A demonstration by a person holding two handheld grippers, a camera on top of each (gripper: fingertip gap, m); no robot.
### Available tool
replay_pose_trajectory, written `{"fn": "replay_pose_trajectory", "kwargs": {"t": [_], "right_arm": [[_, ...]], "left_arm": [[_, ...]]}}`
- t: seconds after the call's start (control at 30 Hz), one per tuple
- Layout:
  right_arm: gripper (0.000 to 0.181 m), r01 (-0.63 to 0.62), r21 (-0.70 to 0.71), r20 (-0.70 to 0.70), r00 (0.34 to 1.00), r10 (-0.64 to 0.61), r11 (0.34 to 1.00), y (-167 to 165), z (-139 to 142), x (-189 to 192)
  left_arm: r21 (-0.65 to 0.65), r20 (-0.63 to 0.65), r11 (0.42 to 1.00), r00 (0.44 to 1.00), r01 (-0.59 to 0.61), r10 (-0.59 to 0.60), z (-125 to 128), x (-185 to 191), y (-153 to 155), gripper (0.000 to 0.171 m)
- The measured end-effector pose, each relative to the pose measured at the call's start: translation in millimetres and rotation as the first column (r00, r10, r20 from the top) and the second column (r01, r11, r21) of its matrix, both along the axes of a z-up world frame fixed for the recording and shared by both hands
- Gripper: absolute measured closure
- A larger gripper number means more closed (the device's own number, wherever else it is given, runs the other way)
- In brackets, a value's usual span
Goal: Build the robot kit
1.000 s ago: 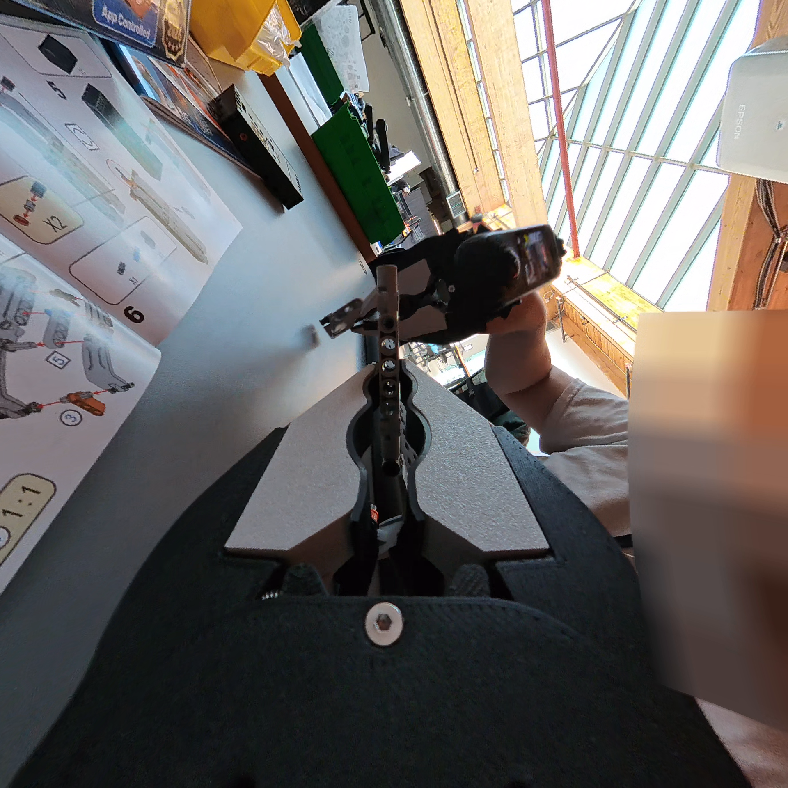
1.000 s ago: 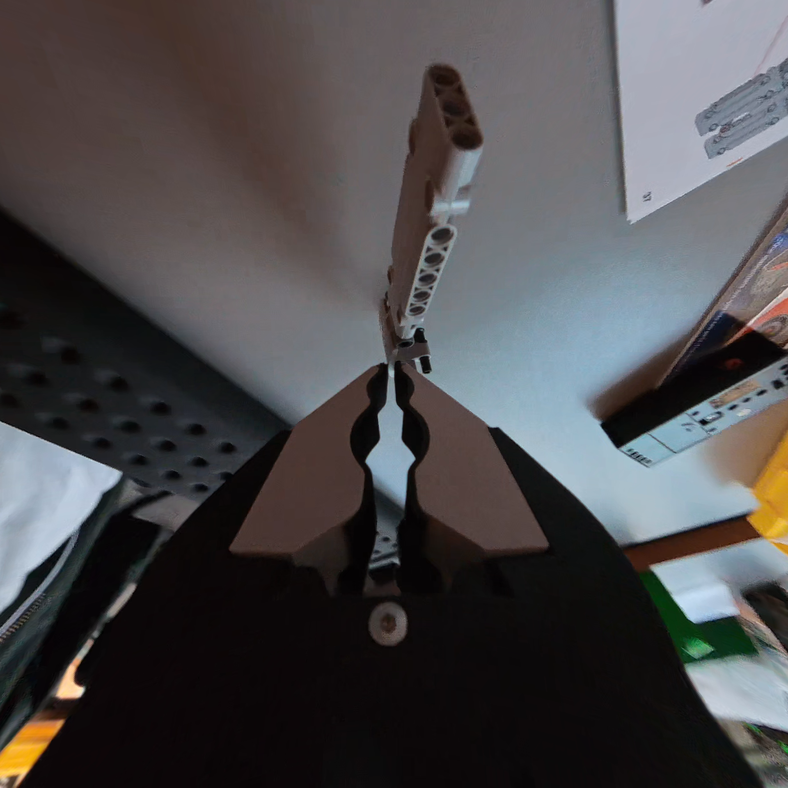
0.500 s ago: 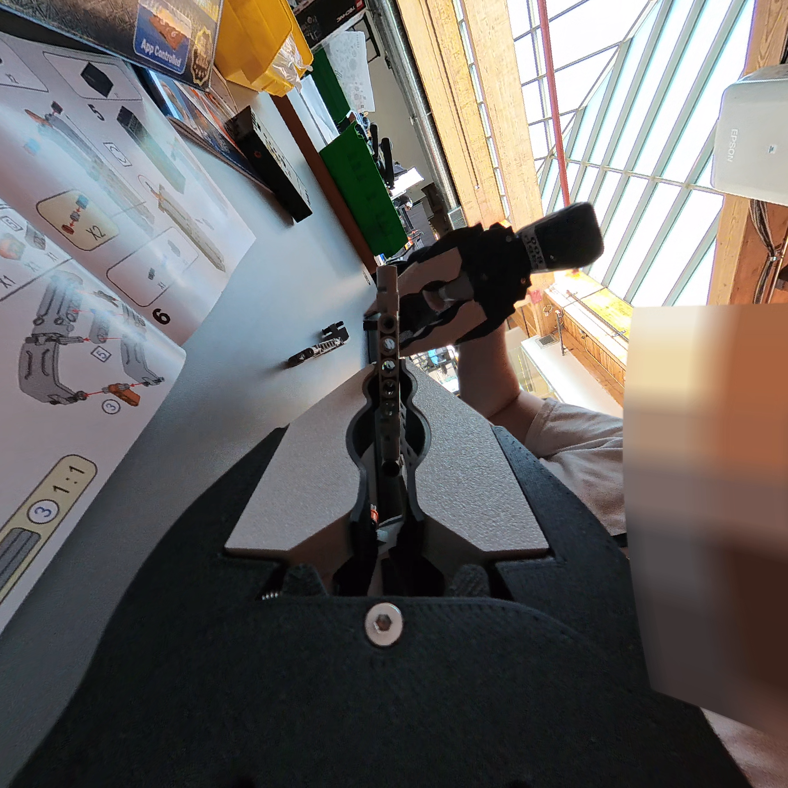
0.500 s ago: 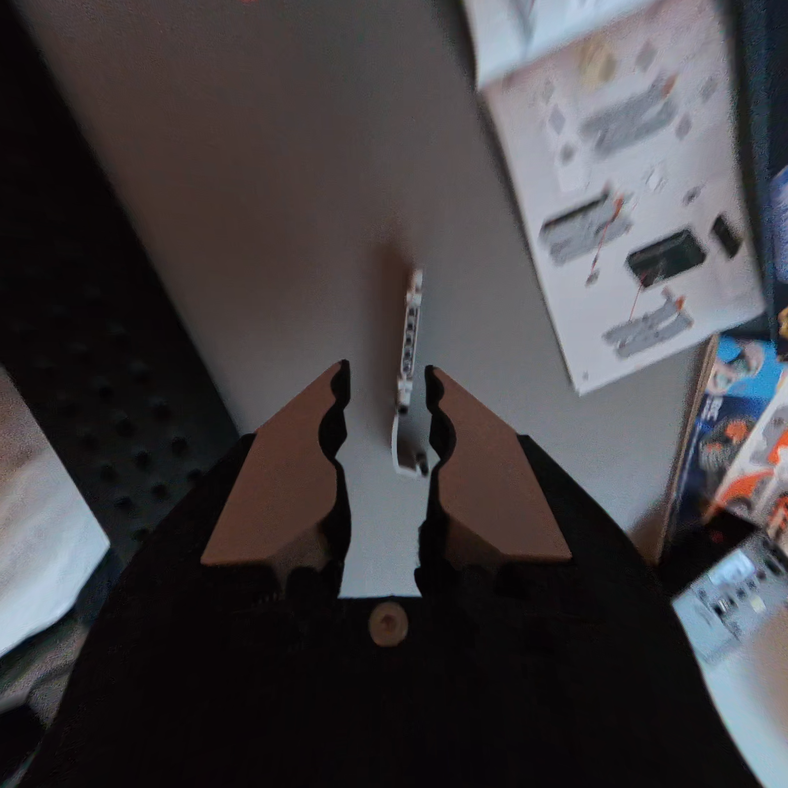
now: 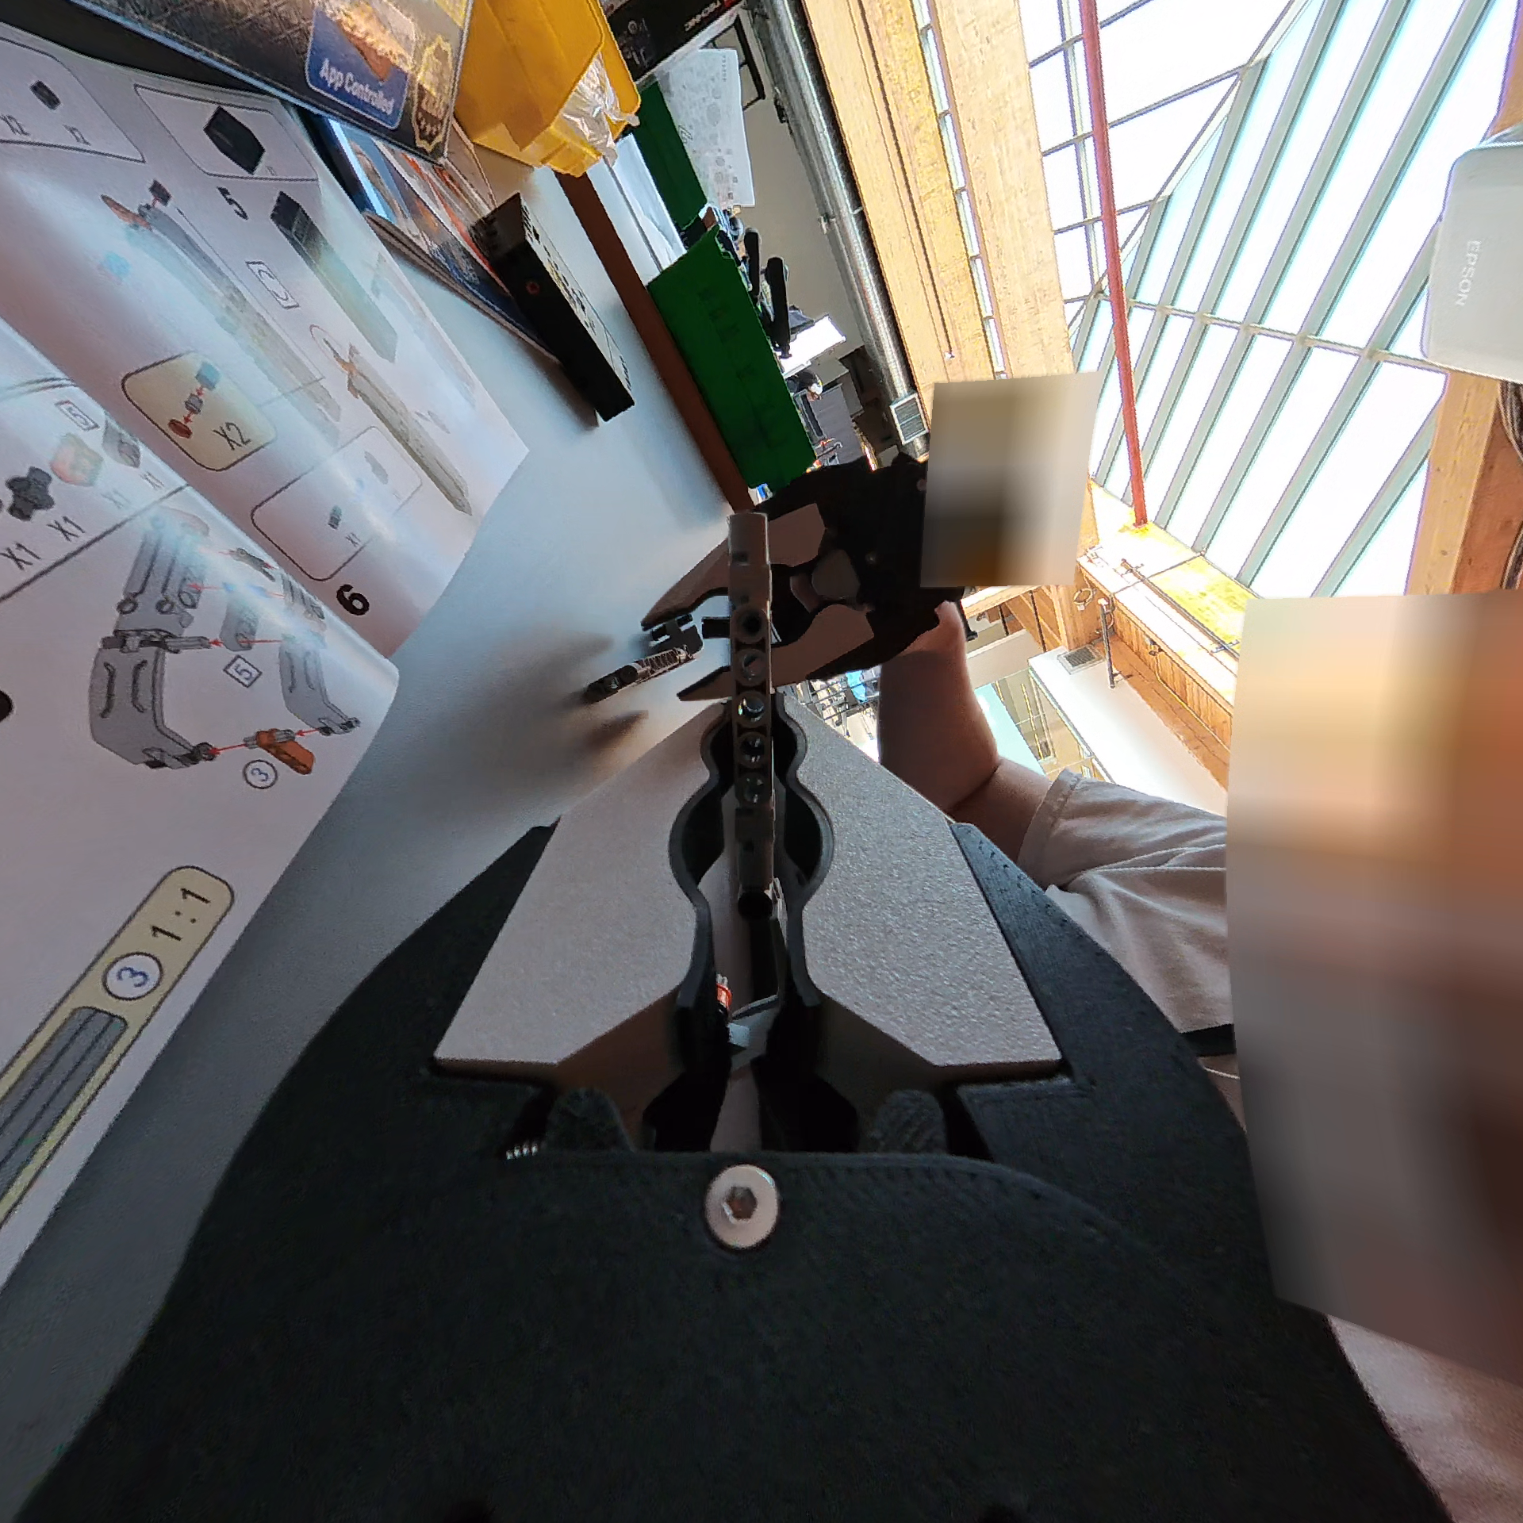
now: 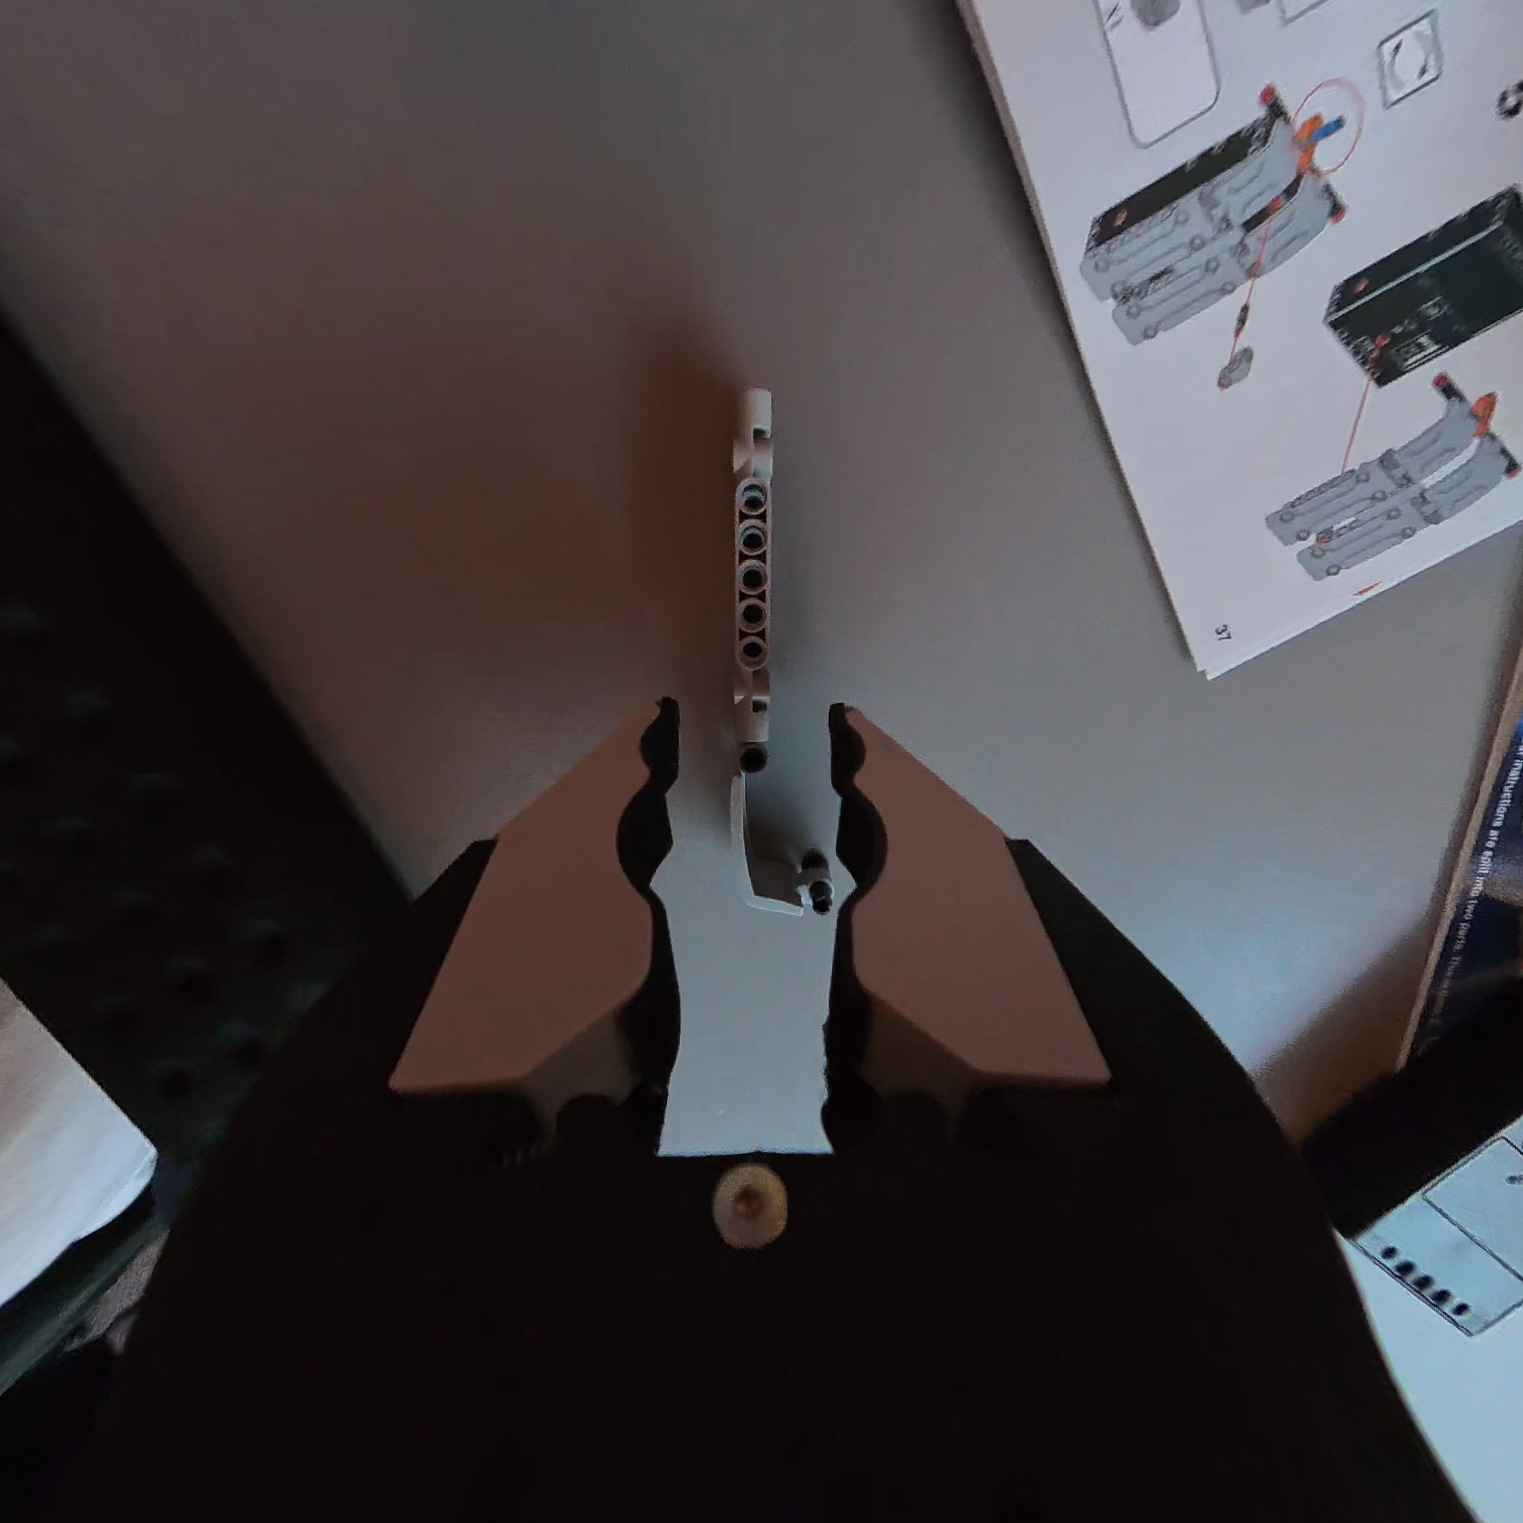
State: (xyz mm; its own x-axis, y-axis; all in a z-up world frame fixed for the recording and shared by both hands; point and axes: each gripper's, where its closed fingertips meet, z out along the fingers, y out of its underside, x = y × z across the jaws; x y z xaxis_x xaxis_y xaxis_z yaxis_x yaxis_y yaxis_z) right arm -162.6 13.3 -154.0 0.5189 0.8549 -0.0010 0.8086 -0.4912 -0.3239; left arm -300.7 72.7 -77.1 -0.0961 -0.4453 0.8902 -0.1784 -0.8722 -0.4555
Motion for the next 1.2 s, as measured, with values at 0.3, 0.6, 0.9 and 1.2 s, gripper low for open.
{"fn": "replay_pose_trajectory", "kwargs": {"t": [0.3,0.6,0.9,1.2], "right_arm": [[0.159,-0.054,-0.116,0.188,0.979,0.076,0.992,-2,-11,9],[0.176,0.041,-0.139,-0.539,0.835,-0.110,0.990,21,60,-80],[0.177,0.011,-0.521,-0.853,0.009,-0.522,0.853,55,108,-140],[0.177,0.007,-0.615,-0.787,-0.073,-0.613,0.788,71,85,-148]], "left_arm": [[0.007,-0.012,1.000,1.000,-0.008,0.008,-1,-2,1,0.167],[-0.006,0.038,0.998,0.997,-0.062,0.062,9,-4,9,0.167],[-0.060,0.179,0.966,0.950,-0.250,0.257,27,-13,37,0.168],[-0.063,0.191,0.945,0.925,-0.321,0.327,32,-18,43,0.168]]}}
